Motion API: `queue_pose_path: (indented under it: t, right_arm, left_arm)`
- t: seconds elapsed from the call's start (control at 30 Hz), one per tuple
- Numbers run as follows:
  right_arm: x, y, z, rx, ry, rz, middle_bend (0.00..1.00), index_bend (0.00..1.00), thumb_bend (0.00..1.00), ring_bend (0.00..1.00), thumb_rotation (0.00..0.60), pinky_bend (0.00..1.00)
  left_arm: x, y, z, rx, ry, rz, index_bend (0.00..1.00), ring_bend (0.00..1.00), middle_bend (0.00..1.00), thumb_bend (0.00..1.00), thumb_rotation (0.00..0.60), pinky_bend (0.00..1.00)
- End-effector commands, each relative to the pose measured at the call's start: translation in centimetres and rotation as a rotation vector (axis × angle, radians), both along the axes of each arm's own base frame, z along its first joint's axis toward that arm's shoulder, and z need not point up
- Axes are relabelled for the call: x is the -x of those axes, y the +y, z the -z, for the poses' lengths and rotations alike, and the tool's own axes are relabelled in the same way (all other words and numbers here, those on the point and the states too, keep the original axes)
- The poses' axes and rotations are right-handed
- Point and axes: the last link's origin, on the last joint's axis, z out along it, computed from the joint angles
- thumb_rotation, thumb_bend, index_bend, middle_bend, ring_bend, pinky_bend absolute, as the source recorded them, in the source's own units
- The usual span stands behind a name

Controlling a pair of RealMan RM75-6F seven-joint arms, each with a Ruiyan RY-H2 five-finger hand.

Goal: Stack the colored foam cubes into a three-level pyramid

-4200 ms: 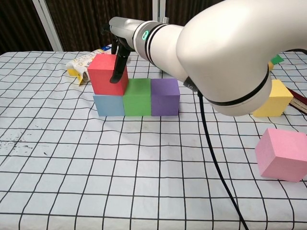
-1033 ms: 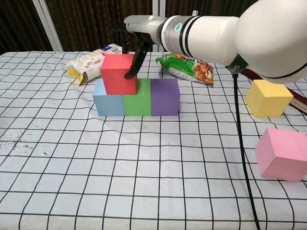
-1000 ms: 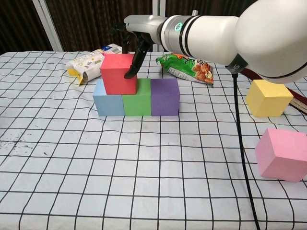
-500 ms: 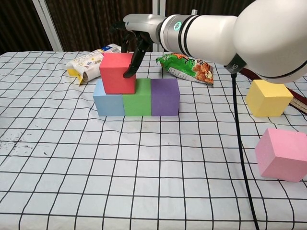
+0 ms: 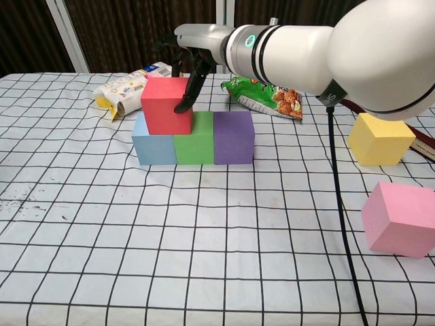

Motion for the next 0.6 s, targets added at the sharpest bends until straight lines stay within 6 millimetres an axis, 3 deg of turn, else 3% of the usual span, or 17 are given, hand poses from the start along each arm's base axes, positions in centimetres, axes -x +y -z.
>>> queue_pose_path:
  t: [0.03,0.33,0.6]
  right_arm:
    - [0.02,-0.02,-0.03,-0.002,-0.001,0.001,0.36,0.00,0.15,0.01,0.600,0.00]
    - [0.23,0.00,-0.18,-0.027,0.006,-0.005,0.20,0.00,0.10,0.00,0.600,0.00]
    - [0.34,0.20,-0.64,-0.040,-0.007,-0.006,0.13,0.00,0.05,0.00,0.600,0.00]
  left_arm:
    - [0.01,-0.01,0.02,0.001,-0.001,-0.001,0.11,0.03,0.16,0.00,0.600,0.01]
    - [-0.01,0.04,0.09,0.006,-0.005,0.000,0.11,0.03,0.16,0.00,0.600,0.01]
    - [-0.12,0.08,0.12,0.009,-0.009,0.004,0.11,0.03,0.16,0.00,0.600,0.01]
